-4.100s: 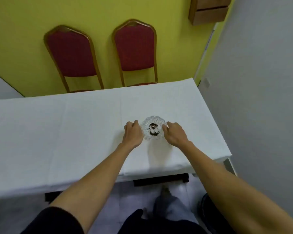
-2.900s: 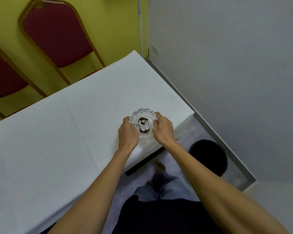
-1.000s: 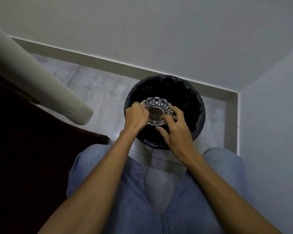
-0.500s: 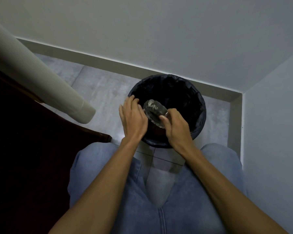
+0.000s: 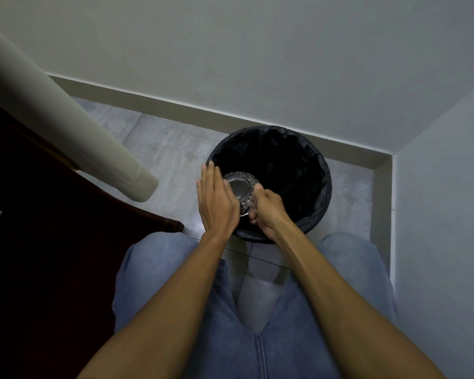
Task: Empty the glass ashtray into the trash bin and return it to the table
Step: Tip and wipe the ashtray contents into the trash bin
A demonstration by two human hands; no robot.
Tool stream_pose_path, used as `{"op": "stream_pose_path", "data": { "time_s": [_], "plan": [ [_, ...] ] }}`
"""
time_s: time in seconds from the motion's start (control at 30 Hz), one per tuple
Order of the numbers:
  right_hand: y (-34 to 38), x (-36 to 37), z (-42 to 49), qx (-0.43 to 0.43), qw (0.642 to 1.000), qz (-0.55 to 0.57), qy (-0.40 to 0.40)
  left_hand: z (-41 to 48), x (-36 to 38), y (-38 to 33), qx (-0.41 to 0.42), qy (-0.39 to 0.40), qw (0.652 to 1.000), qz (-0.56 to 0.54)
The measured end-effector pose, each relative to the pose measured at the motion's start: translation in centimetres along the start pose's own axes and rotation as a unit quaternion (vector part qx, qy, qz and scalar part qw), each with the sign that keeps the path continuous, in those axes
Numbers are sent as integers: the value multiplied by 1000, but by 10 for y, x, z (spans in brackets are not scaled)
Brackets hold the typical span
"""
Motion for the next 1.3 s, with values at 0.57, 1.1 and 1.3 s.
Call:
{"op": "stream_pose_path", "data": {
  "time_s": [0.57,1.1,1.3],
  "plan": [
    [-5,2,13,-12,999,33,-27,1,6,-1,12,-2,999,34],
    [-1,-1,15,-9,1000,23,0,3,11,-5,18,20,998,55],
    [19,-19,-2,-182,969,-160,-48,9,0,-16,8,42,999,13]
  ]
}}
Point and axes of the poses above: each hand's wrist, its own z-axis towards the middle knuckle, its own x-axis out of the palm, y = z × x, the point moved 2 cm from there along z, towards the middle knuckle, and after that the axes turned 6 degrees about -y, right-handed, at the moved point
